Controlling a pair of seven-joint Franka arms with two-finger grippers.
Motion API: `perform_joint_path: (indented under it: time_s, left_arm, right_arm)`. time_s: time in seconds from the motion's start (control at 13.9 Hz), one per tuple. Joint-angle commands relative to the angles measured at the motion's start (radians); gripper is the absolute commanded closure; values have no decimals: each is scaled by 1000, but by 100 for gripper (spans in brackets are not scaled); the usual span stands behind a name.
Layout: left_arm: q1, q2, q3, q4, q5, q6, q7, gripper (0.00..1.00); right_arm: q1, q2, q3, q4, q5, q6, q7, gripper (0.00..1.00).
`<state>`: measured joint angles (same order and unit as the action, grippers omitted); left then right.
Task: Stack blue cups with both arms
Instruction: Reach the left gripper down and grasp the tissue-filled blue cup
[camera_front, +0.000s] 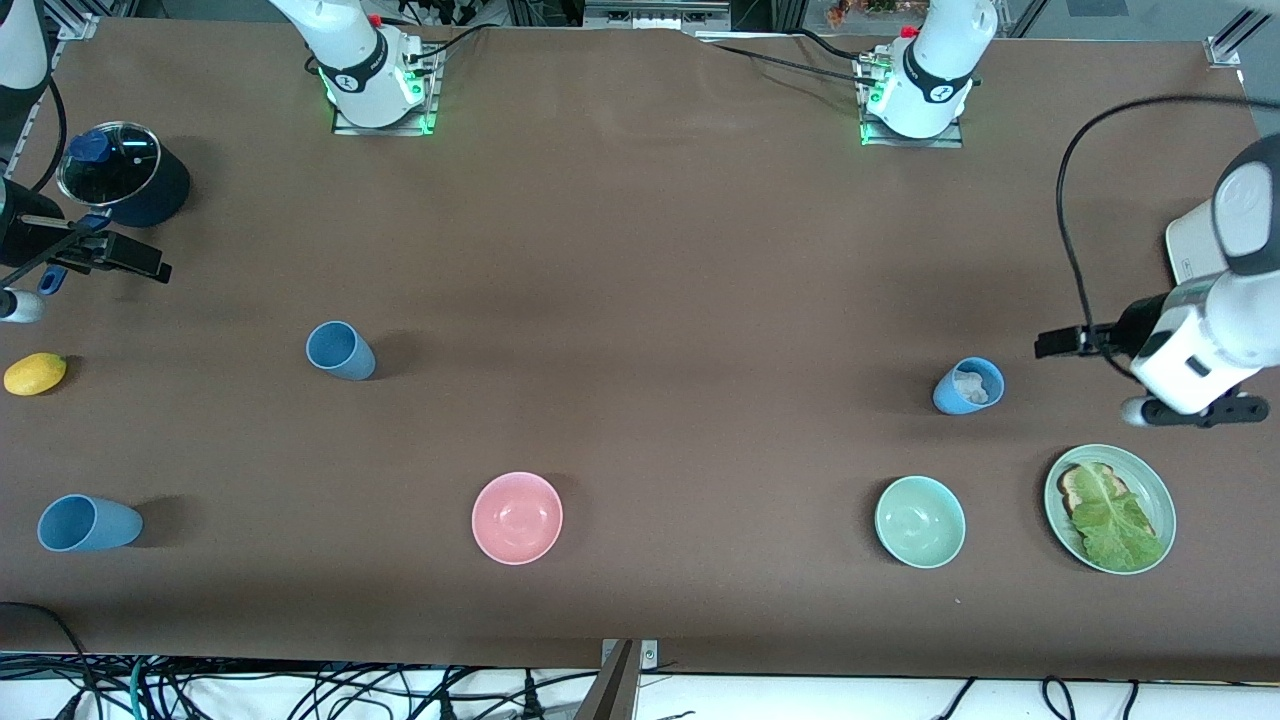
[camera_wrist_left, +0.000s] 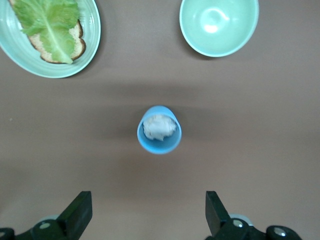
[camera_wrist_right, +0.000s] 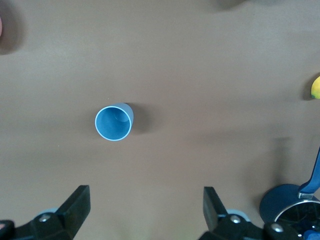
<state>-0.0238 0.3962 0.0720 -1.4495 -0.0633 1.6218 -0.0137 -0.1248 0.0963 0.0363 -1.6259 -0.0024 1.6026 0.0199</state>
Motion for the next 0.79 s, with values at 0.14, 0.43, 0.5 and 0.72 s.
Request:
perform_joint_path:
  time_s: [0.14,0.43,0.5,0.72]
  left_arm:
    - [4,-10,-3,-141,11,173,24,0]
    - [7,-20,-3,-233,5,292,75,0]
    - [11,-20,-3,-242,5,297,77,0]
    - [31,-28,-3,-282,4,341,129,0]
  right_arm:
    - [-6,2,-1,9,15,-10,-18,0]
    - [-6,2,-1,9,15,-10,-18,0]
    - [-6,2,-1,9,15,-12,-18,0]
    - [-6,2,-1,9,15,-12,-18,0]
